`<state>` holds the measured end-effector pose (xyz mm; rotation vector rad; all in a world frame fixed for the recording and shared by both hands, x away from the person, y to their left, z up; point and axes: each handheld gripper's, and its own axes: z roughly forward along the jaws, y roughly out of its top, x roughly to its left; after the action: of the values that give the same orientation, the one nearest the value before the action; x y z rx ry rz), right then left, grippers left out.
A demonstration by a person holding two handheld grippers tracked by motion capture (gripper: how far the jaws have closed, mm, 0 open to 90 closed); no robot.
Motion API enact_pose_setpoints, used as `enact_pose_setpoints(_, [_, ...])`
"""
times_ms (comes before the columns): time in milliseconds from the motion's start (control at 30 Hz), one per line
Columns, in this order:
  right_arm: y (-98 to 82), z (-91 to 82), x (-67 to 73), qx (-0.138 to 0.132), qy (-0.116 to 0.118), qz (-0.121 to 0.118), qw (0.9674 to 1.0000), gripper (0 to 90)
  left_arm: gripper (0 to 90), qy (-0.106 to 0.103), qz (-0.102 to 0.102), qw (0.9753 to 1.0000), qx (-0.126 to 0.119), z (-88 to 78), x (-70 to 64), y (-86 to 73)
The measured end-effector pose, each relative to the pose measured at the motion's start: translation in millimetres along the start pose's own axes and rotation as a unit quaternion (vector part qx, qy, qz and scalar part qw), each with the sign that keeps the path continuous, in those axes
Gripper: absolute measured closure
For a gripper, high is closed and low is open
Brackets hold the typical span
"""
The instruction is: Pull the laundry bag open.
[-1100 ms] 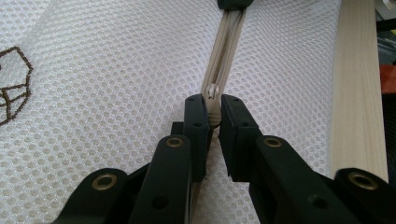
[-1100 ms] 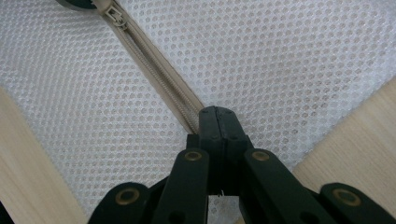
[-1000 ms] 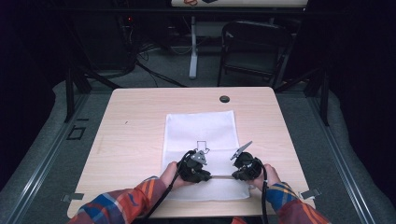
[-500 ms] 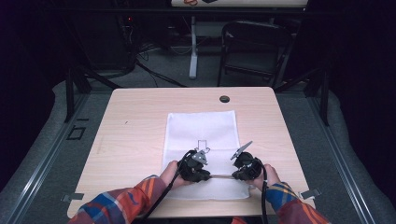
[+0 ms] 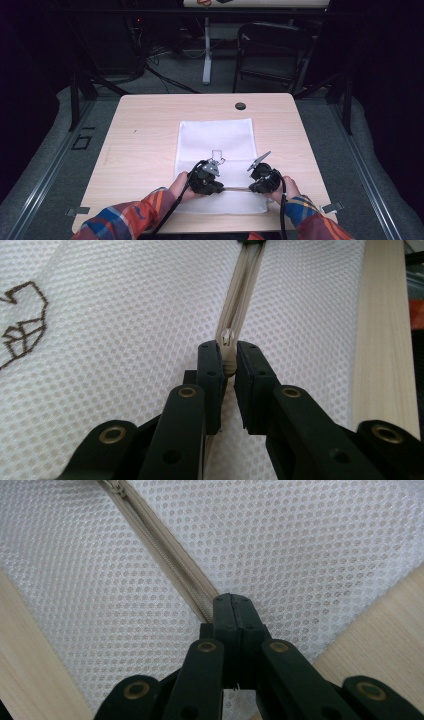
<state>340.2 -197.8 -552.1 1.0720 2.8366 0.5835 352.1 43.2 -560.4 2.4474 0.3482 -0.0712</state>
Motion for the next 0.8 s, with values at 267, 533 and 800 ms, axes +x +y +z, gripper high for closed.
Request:
enact_pose_setpoints(267, [-1.2,-0.3,-1.0,-0.003,-0.001,0.006,1.0000,90.0,81.5,0.005,-0.009,0.9999,0.001,-8.3,4.6,-6.8])
enact_pose_setpoints(533, [-1.9,-0.5,-2.0,-0.003,-0.003,0.005,1.0000,90.0,81.5,0.000,-0.008,1.0000,-0.004,-11.0,3.9,-7.6])
enact_pose_setpoints(800, [-2.1,-0.5,-2.2,-0.004,-0.003,0.004,1.0000,90.0,81.5,0.003,-0.004,1.0000,-0.002,-12.8,2.0,-7.6])
